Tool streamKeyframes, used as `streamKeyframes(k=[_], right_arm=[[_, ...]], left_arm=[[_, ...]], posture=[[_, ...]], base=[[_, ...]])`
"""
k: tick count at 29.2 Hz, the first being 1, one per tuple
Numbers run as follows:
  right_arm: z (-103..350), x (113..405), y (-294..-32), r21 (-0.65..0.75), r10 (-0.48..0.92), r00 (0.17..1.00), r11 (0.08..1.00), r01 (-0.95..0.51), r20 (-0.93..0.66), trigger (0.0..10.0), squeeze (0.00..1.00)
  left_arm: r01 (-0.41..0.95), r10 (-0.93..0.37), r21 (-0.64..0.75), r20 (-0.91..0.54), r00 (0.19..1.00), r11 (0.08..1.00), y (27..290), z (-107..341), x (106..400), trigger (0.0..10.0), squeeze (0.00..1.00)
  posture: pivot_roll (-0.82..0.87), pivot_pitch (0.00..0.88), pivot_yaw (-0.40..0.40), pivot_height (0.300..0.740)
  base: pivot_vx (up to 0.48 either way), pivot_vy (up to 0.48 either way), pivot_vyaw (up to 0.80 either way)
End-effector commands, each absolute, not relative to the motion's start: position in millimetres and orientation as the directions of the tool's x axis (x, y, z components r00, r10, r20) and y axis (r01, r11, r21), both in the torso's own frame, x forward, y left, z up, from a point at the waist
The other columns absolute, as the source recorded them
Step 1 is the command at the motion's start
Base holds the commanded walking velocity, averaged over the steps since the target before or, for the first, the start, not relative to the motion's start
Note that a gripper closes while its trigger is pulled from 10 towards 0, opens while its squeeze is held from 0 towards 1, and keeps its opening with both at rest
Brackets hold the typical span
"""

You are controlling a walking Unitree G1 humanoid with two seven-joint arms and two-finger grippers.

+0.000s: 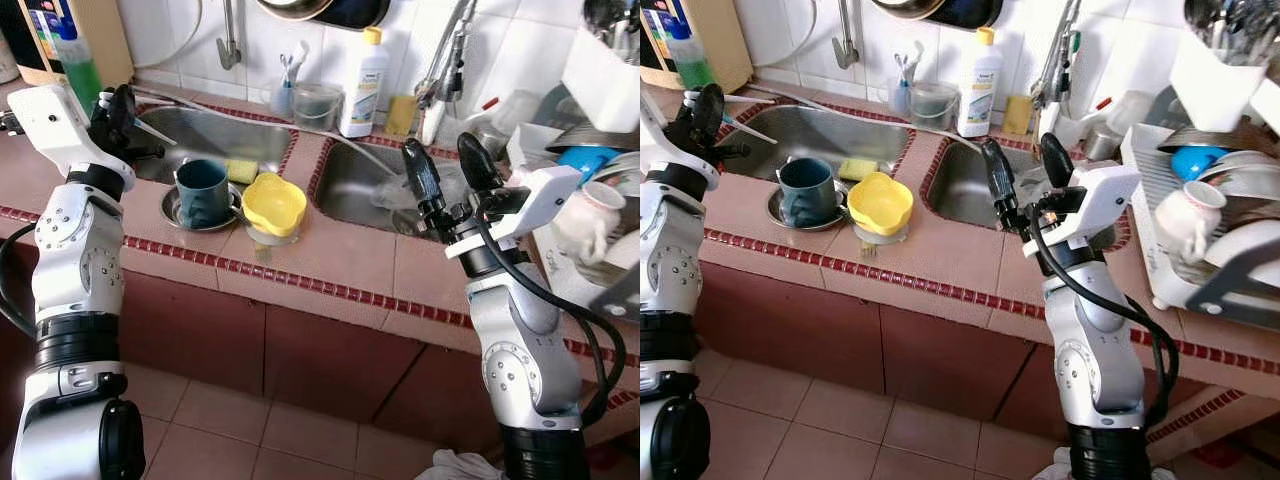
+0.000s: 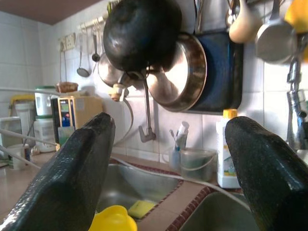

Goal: Kitchen organization

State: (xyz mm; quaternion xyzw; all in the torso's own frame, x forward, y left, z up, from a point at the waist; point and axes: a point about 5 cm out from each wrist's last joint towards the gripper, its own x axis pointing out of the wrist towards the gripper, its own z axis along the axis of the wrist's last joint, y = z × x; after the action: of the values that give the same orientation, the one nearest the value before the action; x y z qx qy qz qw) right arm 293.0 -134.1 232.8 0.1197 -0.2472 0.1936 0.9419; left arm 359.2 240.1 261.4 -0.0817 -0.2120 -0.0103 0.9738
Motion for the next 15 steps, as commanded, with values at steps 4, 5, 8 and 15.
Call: streamKeyframes(k=[4, 5, 8, 15], right_arm=[[232.5, 292.2, -136.9, 0.123, 0.310, 0.802, 0.897, -0.425, 0.510, 10.0, 0.00], [232.5, 292.2, -136.9, 0.123, 0.310, 0.802, 0.897, -0.425, 0.510, 10.0, 0.00], [232.2, 292.2, -136.2, 0.122, 0.315, 0.801, 0.895, -0.429, 0.509, 10.0, 0.00], [232.5, 291.9, -135.4, 0.121, 0.323, 0.797, 0.891, -0.438, 0.510, 10.0, 0.00]], left_arm=[[0.069, 0.002, -0.148, 0.434, 0.901, 0.987, 239.6, 268.2, 358.6, 10.0, 0.00], [0.069, 0.002, -0.148, 0.434, 0.901, 0.987, 239.6, 268.2, 358.6, 10.0, 0.00], [0.070, 0.001, -0.147, 0.433, 0.901, 0.987, 239.8, 267.6, 358.7, 10.0, 0.00], [0.070, 0.000, -0.147, 0.433, 0.901, 0.987, 239.6, 266.9, 358.6, 10.0, 0.00]], posture=[[0.07, 0.000, -0.072, 0.740], [0.07, 0.000, -0.072, 0.740], [0.07, 0.000, -0.074, 0.740], [0.08, 0.000, -0.077, 0.740]], base=[[0.346, 0.000, 0.00], [0.345, 0.000, 0.00], [0.345, 0.000, 0.00], [0.348, 0.000, 0.00]])
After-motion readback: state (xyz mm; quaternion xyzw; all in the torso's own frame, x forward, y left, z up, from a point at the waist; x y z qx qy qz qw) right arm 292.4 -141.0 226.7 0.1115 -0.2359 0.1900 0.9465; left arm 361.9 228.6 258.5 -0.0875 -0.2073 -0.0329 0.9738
